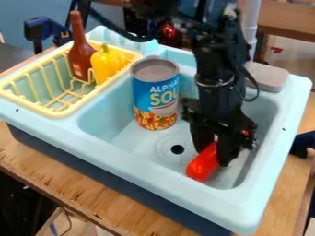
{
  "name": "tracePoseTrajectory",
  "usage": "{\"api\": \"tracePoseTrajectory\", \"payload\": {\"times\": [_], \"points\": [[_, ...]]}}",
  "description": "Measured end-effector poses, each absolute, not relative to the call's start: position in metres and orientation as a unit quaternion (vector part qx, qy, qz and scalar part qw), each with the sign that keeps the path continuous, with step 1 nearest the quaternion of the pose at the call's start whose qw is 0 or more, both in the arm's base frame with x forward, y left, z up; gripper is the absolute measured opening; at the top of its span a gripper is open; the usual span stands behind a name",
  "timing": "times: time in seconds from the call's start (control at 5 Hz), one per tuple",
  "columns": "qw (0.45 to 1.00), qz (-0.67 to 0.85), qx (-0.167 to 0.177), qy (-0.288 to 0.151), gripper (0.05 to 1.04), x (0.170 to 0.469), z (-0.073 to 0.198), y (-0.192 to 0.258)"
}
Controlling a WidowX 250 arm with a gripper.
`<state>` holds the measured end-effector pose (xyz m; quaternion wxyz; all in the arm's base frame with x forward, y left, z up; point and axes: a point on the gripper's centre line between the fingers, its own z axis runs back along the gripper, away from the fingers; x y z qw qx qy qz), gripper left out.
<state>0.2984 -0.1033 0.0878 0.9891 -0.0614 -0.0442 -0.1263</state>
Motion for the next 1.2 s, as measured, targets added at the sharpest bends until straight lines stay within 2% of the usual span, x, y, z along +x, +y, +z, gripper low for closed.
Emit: {"api": "tracePoseTrajectory", "payload": {"times": [0.2,0.4,0.6,0.8,1.0,1.2], "points": [[0.989,-0.121,-0.067,-0.043,0.575,0.298,0.089,-0.105],[0.991,-0.107,-0.067,-0.033,0.925,0.297,0.090,-0.105],[0.991,-0.105,-0.072,-0.042,1.009,0.304,0.101,-0.108],[0.991,-0.097,-0.069,-0.064,1.003,0.308,0.128,-0.108],[0.990,-0.098,-0.062,-0.078,1.001,0.300,0.155,-0.103],[0.986,-0.123,-0.050,-0.100,1.001,0.268,0.201,-0.099]]}}
